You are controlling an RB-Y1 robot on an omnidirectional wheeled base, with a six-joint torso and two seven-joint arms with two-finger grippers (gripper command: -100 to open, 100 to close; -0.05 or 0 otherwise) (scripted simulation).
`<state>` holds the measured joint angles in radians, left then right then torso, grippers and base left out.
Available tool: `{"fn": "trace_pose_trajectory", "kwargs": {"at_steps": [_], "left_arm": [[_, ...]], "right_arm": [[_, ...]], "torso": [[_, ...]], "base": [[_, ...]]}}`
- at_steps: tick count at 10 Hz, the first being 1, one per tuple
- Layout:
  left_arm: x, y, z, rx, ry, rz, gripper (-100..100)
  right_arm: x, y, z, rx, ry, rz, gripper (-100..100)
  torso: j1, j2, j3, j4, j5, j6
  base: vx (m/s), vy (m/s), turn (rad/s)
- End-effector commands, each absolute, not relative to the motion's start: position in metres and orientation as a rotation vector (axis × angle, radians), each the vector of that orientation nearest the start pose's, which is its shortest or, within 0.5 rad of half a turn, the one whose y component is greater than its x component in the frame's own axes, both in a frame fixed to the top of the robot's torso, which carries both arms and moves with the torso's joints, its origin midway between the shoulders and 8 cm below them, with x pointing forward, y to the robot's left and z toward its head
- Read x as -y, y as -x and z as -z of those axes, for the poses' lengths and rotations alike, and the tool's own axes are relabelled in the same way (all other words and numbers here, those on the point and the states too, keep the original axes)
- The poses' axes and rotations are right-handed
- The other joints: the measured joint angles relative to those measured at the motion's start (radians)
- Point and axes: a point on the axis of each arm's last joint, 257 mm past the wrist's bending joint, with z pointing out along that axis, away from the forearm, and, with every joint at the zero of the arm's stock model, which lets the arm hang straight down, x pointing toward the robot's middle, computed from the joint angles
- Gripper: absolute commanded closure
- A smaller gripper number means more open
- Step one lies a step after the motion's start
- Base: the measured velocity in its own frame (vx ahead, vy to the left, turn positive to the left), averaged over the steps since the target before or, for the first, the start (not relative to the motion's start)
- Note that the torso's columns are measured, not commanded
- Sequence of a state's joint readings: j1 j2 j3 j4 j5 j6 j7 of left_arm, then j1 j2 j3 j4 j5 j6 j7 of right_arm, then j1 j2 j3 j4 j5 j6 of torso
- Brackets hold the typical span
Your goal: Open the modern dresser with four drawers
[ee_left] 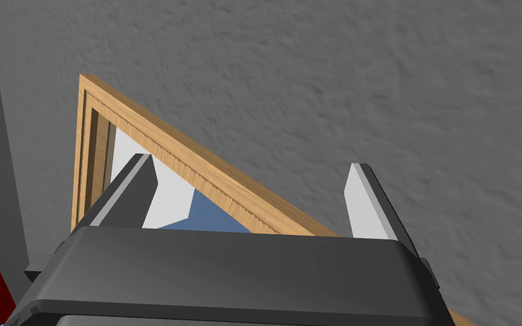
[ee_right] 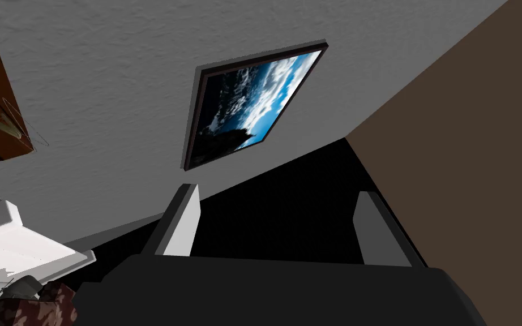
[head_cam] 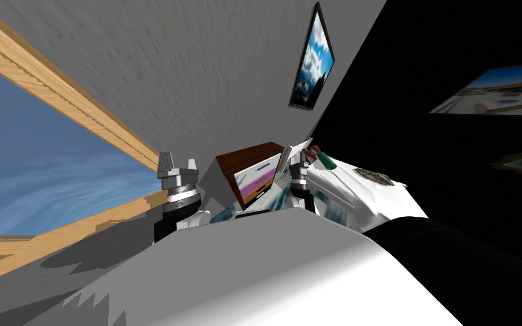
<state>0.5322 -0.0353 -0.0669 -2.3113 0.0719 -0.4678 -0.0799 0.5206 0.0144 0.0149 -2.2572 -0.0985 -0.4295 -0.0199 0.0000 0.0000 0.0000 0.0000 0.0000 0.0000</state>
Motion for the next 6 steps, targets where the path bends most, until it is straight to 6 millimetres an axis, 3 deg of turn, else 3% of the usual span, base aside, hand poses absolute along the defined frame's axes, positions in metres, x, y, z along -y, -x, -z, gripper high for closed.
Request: {"fn": "trace_pose_trajectory", "kwargs": {"at_steps": [1, 6], "left_arm": [[-0.2730, -0.3425, -0.0218, -0.581, 0.731, 1.321, 0], [-0.2730, -0.3424, -0.0219, -0.581, 0.731, 1.321, 0]], "right_arm": [[0.2919, -0.3564, 0.0069, -0.607, -0.831, -1.363, 0], [0.2919, -0.3564, 0.0068, -0.607, -0.831, -1.363, 0]], "torso": [[0.000, 0.040, -0.082, 0.041, 0.000, 0.000], [0.000, 0.396, -0.792, 0.396, 0.000, 0.000]], "base": [[0.000, 0.000, 0.000], [0.000, 0.000, 0.000]]}}
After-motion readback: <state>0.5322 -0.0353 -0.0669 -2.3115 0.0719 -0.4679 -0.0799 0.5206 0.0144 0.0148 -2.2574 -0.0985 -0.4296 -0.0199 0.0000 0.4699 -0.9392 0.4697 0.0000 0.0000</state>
